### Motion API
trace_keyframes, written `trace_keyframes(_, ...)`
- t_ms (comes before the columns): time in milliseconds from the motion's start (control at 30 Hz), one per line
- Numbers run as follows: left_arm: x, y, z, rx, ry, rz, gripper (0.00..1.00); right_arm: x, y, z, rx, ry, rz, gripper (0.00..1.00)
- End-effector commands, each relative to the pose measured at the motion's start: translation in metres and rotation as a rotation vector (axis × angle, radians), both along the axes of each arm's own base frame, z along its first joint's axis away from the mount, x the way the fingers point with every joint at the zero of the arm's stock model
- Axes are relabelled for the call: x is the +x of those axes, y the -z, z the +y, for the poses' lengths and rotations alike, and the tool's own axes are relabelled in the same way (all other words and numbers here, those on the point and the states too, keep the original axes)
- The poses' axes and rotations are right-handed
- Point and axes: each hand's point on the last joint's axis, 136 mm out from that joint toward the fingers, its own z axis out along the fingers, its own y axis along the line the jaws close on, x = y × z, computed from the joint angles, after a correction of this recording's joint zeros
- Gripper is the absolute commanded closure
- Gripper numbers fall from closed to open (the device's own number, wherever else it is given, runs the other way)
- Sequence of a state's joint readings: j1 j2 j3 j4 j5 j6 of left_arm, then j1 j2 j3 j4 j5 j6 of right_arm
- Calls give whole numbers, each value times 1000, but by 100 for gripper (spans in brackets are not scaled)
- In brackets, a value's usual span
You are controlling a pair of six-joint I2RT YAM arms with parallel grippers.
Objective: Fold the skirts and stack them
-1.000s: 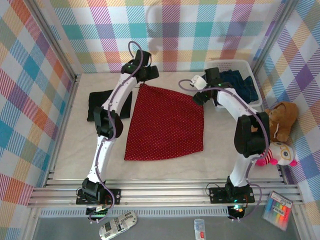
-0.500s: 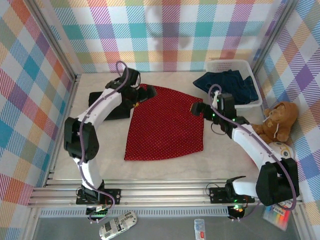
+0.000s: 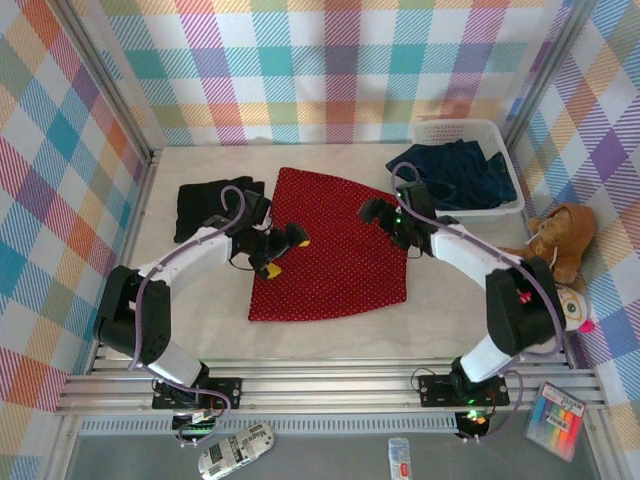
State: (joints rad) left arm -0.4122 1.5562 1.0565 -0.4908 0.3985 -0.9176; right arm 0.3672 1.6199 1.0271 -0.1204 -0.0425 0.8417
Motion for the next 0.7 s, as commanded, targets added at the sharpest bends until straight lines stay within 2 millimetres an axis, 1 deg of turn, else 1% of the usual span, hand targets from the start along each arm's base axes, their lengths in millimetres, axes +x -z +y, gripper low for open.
trace_keyframes(0, -13, 21, 13, 73, -17, 52, 0, 30, 9, -8, -67, 72, -15, 1)
trace_keyframes(133, -21, 44, 25, 140, -34, 90, 0, 50, 32, -7, -127, 80, 37, 1)
trace_keyframes(233, -27, 57, 30, 170, -38, 123, 0, 61, 48, -4, -128, 83, 81, 1)
trace_keyframes(300, -30, 66, 34, 192, -47, 139, 0, 66, 59, -6, -135, 95, 120, 1)
trace_keyframes(367, -29, 74, 37, 210, -55, 147, 0, 75, 68, -9, -137, 104, 145, 1)
trace_keyframes(467, -19, 76, 29, 188, -55, 146, 0, 91, 73, -8, -136, 94, 148, 1)
trace_keyframes(533, -10, 72, 25, 187, -57, 127, 0, 102, 72, -6, -145, 83, 135, 1)
trace_keyframes(667, 7, 58, 28, 233, -50, 73, 0, 116, 65, -7, -162, 80, 118, 1)
